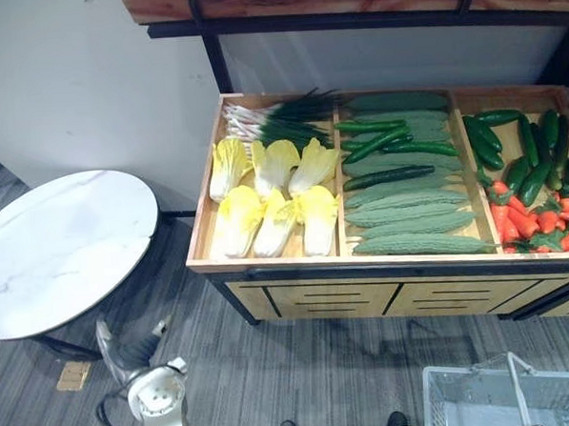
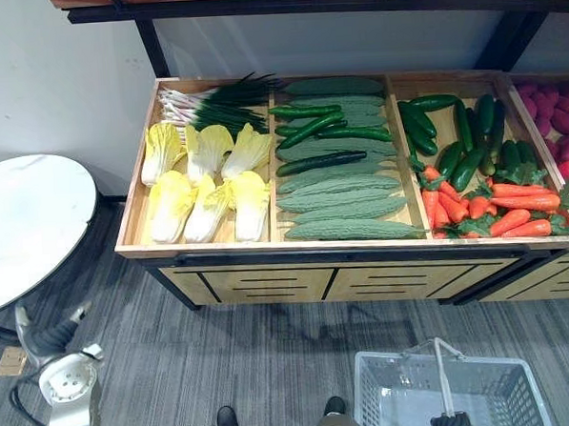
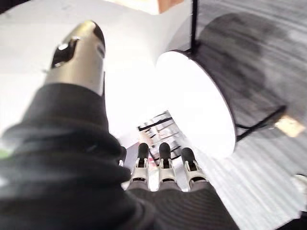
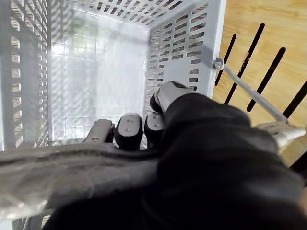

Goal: Pick vegetable in the basket

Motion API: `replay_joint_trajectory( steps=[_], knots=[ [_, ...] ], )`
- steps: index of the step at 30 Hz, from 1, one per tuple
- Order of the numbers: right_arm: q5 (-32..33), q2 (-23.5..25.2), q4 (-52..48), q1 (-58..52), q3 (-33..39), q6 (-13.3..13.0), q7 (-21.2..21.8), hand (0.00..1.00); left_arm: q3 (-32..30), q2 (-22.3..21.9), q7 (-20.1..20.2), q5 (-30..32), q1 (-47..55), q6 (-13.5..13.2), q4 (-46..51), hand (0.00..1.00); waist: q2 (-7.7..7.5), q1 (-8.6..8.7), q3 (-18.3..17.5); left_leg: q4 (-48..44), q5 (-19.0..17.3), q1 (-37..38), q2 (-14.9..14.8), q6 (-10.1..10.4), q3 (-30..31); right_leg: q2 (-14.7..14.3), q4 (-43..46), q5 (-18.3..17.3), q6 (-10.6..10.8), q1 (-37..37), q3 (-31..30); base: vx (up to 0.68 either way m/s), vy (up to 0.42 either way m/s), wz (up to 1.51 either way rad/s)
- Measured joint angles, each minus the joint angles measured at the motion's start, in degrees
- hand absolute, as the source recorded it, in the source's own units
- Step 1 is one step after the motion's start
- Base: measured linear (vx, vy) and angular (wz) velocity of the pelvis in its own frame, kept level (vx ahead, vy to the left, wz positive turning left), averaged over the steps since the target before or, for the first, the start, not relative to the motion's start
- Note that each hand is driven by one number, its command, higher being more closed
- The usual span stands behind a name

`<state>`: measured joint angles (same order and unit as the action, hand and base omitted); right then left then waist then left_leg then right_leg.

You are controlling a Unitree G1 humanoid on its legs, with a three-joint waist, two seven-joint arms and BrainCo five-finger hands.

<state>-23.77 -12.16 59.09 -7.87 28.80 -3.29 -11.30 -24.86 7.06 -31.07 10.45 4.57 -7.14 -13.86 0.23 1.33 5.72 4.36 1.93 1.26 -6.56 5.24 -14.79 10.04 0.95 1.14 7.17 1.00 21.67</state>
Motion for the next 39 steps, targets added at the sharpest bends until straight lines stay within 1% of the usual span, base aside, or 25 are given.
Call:
replay_joint_trajectory(
  steps=[1,3,7,10,13,14,16,17,18,23,26,28,30,31,33,36,39],
  knots=[
    [-0.16,-0.07,-0.1,0.02,-0.29,-0.17,-0.01,1.0,0.12,0.0,-0.09,1.43,-0.37,-0.2,1.66,0.0,0.0,0.0,0.0,0.02,0.0,0.02,-0.12,0.0,-0.09,-0.15,-0.04,0.0,-0.01,0.03,-0.08,0.02,-0.012,-0.03],
    [-1.05,-0.34,-0.12,0.03,-1.35,-0.55,-0.09,1.0,0.19,0.01,-0.38,2.15,-0.96,-0.31,3.37,0.0,0.01,0.08,0.0,0.03,0.0,0.06,-0.21,0.0,-0.2,-0.27,-0.08,-0.01,-0.01,0.09,-0.22,0.02,-0.013,-0.04],
    [-1.57,-0.78,-0.16,0.11,-3.25,-0.98,-0.17,1.0,-0.29,0.17,-3.06,2.13,-2.5,-0.32,6.88,0.0,-0.01,0.13,-0.01,0.21,0.0,0.07,-0.21,0.0,-0.43,-0.29,-0.04,0.01,-0.03,0.33,-0.47,0.01,-0.003,-0.02],
    [-2.87,-1.28,-0.16,0.47,-4.6,-0.98,-0.13,1.0,-0.39,1.42,-4.3,2.06,-3.11,-0.27,7.52,0.0,-0.02,0.14,0.0,0.29,0.01,0.02,-0.21,-0.01,-0.9,-0.34,0.0,0.13,-0.19,0.78,-1.01,0.01,-0.001,-0.08],
    [-3.44,-1.61,-0.16,0.99,-4.7,-0.97,0.02,1.0,-0.4,2.71,-4.14,1.75,-4.67,0.06,6.84,0.0,-0.05,0.18,0.02,0.35,0.01,0.02,-0.21,-0.02,-1.0,-0.35,0.0,0.14,-0.2,0.86,-1.12,0.0,-0.001,-0.02],
    [-3.46,-1.74,-0.16,1.06,-4.78,-0.96,0.14,1.0,-0.48,3.1,-3.79,1.41,-5.33,0.16,6.15,0.0,-0.04,0.15,0.03,0.35,0.01,0.01,-0.21,-0.02,-1.02,-0.35,0.0,0.14,-0.2,0.89,-1.15,0.0,0.0,0.0],
    [-3.59,-2.82,-0.22,1.77,-6.77,-0.8,0.55,1.0,-1.1,6.81,-1.64,-0.93,-8.83,0.84,0.01,0.0,-0.08,0.23,0.15,0.38,0.02,-0.1,-0.29,-0.02,-1.42,-0.47,-0.01,0.22,-0.31,1.34,-1.52,0.0,-0.006,-0.1],
    [-3.81,-3.02,-0.33,2.13,-7.13,-0.8,0.64,1.0,-1.5,7.9,-1.49,-0.96,-9.98,1.27,-2.18,0.0,-0.18,0.14,0.23,0.41,0.02,-0.22,-0.35,-0.02,-1.87,-0.56,0.05,0.32,-0.4,1.82,-2.02,-0.01,-0.008,-0.22],
    [-4.21,-3.3,-0.89,3.25,-7.97,-0.8,0.68,1.0,-2.22,10.14,-1.46,-0.97,-12.6,2.01,-6.73,0.0,-0.29,0.26,1.26,0.39,0.08,-0.26,-0.44,-0.08,-2.28,-0.7,0.01,0.55,-0.52,2.11,-2.55,-0.02,-0.009,-0.21],
    [-4.99,-3.89,-3.16,7.37,-10.15,-1.06,0.95,1.0,-2.11,17.31,-0.93,-2.02,-23.2,4.48,-19.24,0.0,-1.32,0.39,5.96,0.2,1.11,-3.34,-0.56,-0.31,-3.34,-0.94,0.14,1.74,-1.07,5.99,-3.72,-0.04,-0.017,-0.14],
    [-4.96,-4.5,-3.18,8.07,-11.61,-1.14,0.95,1.0,-0.49,19.84,-0.43,-2.62,-26.1,5.24,-22.3,0.0,-1.75,0.38,7.01,0.05,1.15,-4.19,-0.59,-0.3,-3.56,-1.0,0.24,1.76,-1.1,7.03,-4.05,0.02,-0.01,-0.05],
    [-4.88,-4.85,-3.18,8.64,-11.91,-1.16,0.67,1.0,0.55,21.83,-0.09,-2.46,-28.95,5.29,-24.23,0.0,-1.89,0.32,8.7,0.0,1.15,-4.47,-0.55,-0.3,-3.58,-0.97,0.31,1.76,-1.11,7.42,-4.24,0.04,-0.007,-0.04],
    [-4.83,-4.86,-3.19,9.12,-12.23,-1.26,0.4,1.0,1.59,23.4,-0.04,-2.47,-31.21,5.46,-25.56,0.0,-1.91,0.32,9.18,-0.37,1.15,-5.8,-0.55,-0.3,-3.61,-0.89,0.8,1.76,-1.11,8.9,-4.52,0.03,-0.006,-0.04],
    [-4.79,-4.86,-3.18,9.62,-12.6,-1.26,0.36,1.0,2.25,24.03,-0.02,-2.47,-32.61,5.47,-25.58,0.0,-1.92,0.26,10.13,-0.6,1.17,-6.08,-0.57,-0.3,-3.61,-0.83,1.1,1.76,-1.11,9.28,-4.74,0.04,-0.005,-0.04],
    [-4.69,-4.86,-3.17,10.25,-13.5,-1.3,0.27,1.0,2.63,24.56,-0.03,-2.47,-33.98,5.48,-25.67,0.0,-1.97,0.25,10.98,-0.59,1.17,-6.27,-0.56,-0.3,-3.85,-0.84,1.23,1.75,-1.12,9.75,-5.12,0.02,-0.008,-0.07],
    [-4.37,-4.84,-3.2,10.49,-13.66,-2.27,0.06,1.0,3.99,24.64,-0.08,-2.46,-35.56,5.45,-25.63,0.0,-1.92,0.24,11.5,-0.66,1.17,-6.95,-0.57,-0.3,-4.15,-0.86,1.38,1.75,-1.12,10.7,-5.67,0.02,-0.007,-0.08],
    [-4.33,-4.86,-3.67,11.22,-14.18,-2.4,-0.33,1.0,4.37,24.72,-0.08,-2.43,-37.04,5.41,-25.63,0.0,-2.22,0.17,11.93,-0.69,1.21,-8.21,-0.59,-0.35,-5.08,-0.9,2.13,1.76,-1.13,12.82,-6.69,0.01,-0.01,-0.13]
  ],
)
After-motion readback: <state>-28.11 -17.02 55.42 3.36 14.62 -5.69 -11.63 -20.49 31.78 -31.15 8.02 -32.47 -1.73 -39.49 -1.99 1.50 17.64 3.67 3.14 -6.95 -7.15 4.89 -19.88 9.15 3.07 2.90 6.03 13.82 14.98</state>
